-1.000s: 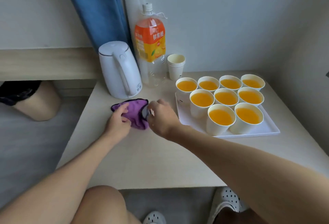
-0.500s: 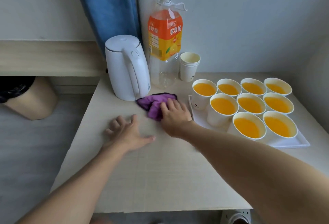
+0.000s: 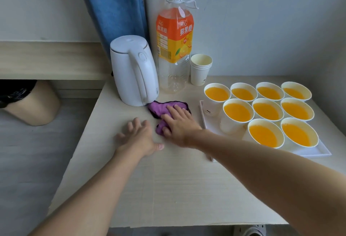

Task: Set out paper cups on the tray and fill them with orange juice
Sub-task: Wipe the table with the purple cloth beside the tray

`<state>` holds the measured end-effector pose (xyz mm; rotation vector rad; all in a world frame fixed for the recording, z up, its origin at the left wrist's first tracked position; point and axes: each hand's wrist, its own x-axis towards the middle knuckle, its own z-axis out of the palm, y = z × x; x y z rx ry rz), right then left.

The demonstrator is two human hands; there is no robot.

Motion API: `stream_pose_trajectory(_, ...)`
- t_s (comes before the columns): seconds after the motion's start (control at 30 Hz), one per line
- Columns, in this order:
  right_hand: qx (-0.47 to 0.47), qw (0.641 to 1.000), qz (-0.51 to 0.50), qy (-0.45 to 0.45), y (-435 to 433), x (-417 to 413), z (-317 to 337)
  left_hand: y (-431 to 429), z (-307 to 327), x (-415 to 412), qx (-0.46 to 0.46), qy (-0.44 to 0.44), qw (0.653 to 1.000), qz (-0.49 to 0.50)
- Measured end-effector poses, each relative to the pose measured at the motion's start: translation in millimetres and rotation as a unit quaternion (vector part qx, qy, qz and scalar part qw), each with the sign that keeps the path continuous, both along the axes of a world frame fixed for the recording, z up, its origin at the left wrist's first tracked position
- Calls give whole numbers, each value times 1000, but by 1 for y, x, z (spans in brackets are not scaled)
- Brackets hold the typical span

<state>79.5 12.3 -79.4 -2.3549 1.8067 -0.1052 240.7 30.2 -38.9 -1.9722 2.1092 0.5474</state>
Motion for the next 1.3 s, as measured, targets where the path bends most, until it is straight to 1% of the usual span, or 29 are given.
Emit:
stream_pose_trajectory(0.03,-1,1000,-18,-9,-8,-5,0,1,1,-1,-4,2,1000,-5)
stream_pose_trajectory(0.17,-11,981,-189,-51,-44,-12,3,11,3,-7,13,17,999,-24)
stream_pose_trajectory(0.23,7,976,-211,-59,-44,2,1,14,4,-8,32,12,999,-39)
stream_pose_trajectory(0.27,16,978,-202,-55,-36,10,0,14,6,-9,36,9,998,-44)
stream_pose_trajectory(0.4,3,994,-100,-36,8,27,-4,8,11,-15,55,14,998,-33)
stream_pose_trajectory(0.5,15,992,-117,-36,8,23,-4,15,8,-16,55,27,998,-27)
stream_pose_trajectory(0.57,35,990,-133,-32,15,25,-1,26,8,-19,20,35,999,-25)
stream_pose_trajectory(0.67,43,995,-85,-28,55,26,3,37,15,-26,-11,73,997,-3)
stream_pose_trajectory(0.8,58,998,-22,-21,111,14,8,55,17,-36,3,66,998,-3)
stream_pose_trajectory(0.97,66,998,1,-21,162,-7,10,84,21,-52,6,74,997,-15)
stream_pose_trajectory(1.1,64,996,15,-55,195,-36,13,112,24,-61,21,99,993,-61)
stream_pose_trajectory(1.17,66,995,20,-74,208,-52,15,122,24,-63,20,113,991,-65)
stream_pose_trajectory(1.3,73,993,-4,-89,225,-92,15,141,22,-83,9,112,991,-69)
